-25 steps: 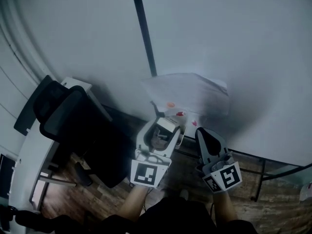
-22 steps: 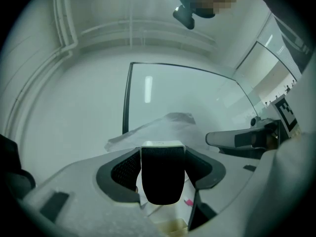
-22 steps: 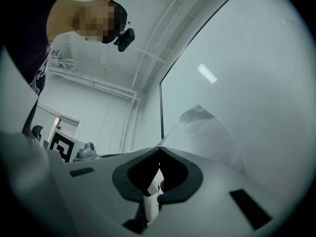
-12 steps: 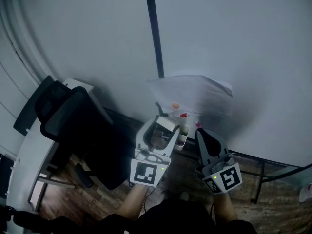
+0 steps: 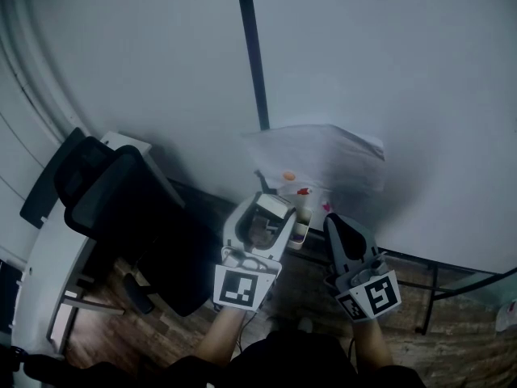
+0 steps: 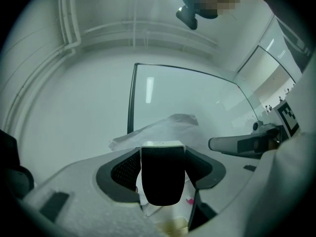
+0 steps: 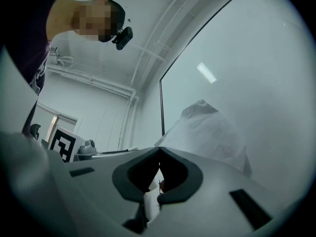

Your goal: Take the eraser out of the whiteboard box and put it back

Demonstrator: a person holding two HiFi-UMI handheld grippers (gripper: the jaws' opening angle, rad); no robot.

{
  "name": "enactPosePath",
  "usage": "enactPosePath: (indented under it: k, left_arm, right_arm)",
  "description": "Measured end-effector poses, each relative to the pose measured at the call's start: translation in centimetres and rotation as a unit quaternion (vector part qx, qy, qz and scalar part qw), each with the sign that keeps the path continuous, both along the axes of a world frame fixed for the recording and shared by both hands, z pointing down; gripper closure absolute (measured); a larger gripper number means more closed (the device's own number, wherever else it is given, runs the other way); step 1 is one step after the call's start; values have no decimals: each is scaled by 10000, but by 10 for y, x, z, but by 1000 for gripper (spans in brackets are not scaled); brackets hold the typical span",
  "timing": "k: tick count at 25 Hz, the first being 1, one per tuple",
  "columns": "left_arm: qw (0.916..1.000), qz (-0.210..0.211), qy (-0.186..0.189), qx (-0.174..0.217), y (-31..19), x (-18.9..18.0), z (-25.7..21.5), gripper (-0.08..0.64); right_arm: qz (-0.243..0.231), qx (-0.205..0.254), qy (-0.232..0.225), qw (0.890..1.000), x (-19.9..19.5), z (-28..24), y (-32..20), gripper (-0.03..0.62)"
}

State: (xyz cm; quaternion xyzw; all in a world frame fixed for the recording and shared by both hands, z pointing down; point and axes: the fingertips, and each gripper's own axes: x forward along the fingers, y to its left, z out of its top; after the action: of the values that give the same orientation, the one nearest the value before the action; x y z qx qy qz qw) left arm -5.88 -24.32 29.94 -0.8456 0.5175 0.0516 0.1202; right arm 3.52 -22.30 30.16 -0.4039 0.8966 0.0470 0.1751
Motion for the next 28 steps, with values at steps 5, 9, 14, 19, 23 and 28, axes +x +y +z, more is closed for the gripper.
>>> enactPosePath:
  k: [5,9,14,19,23,28]
  left_arm:
    - [10000,-18,29,-60,-4,-2,6,304]
    - [9999,-27,34,-157,-9,-1,15,304]
    - [9995,8,-7,-329,-24,4,36,304]
    - [9983,104,-62,-572,-44,13,71,304]
    - [9970,116,-121,-758,-60,17,98,304]
    - [9951,146,-59,-979,-77,28,123,304]
  right_arm:
    - [0,-69,6,10000,-1,6,-3,589]
    - [36,-116,1,9999,0,10,-6,589]
    - [107,-240,-24,9997,1,18,-12,589]
    - [267,-503,76,9983,6,46,-21,589]
    - [420,-748,247,9960,7,74,-33,589]
    - [469,-1116,139,9925,9,102,-44,589]
